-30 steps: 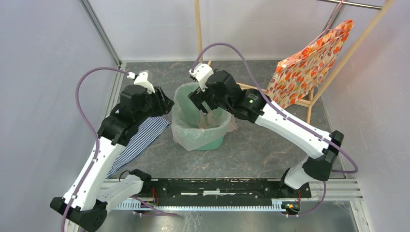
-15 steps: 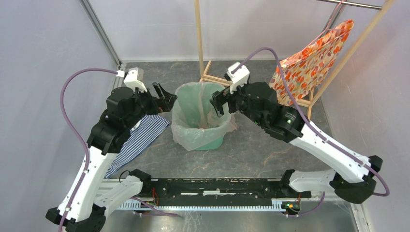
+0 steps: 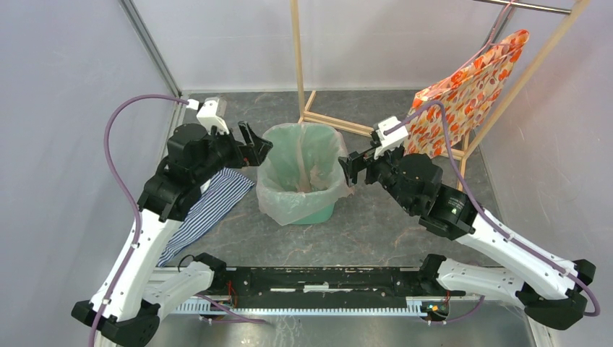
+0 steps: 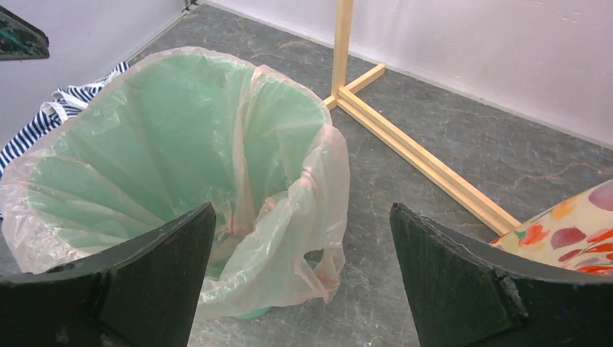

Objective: Put the trash bags into the trash bin

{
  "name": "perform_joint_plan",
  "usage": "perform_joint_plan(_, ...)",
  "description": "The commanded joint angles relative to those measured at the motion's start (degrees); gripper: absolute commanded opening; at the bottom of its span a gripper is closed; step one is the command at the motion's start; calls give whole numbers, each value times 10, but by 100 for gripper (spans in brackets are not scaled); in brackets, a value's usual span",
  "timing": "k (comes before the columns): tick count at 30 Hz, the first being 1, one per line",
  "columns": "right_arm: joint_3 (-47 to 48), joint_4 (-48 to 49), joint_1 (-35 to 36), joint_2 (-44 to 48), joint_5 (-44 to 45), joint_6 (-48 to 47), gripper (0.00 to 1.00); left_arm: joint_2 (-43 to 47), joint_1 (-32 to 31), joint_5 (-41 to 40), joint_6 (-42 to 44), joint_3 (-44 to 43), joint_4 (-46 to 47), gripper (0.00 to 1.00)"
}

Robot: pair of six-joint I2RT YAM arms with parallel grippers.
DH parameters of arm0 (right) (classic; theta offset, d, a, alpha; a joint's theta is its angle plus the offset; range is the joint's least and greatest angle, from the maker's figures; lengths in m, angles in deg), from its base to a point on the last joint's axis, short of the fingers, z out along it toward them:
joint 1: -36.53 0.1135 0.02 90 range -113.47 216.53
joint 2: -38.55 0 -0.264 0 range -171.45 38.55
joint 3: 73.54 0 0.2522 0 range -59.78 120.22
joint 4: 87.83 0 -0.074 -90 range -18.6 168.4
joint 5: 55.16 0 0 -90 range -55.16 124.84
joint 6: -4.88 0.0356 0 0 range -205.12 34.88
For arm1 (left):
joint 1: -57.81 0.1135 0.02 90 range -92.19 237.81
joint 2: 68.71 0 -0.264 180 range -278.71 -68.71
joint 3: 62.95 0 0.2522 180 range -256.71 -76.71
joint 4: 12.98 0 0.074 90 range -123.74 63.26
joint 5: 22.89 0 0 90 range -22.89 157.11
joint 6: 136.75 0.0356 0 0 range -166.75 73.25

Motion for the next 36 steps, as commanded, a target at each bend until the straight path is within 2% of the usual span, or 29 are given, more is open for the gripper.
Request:
perform_joint_plan(1, -12, 47, -1, 25, 25, 15, 98, -3, 1, 7, 43, -6, 13, 100)
perform_joint_plan(6, -43, 74, -1, 49, 22, 15, 98, 2, 0, 9, 52, -1, 2, 100)
perform_joint_plan(36, -35, 77, -1, 47, 17, 9, 98, 25, 0, -34, 41, 0, 0, 100)
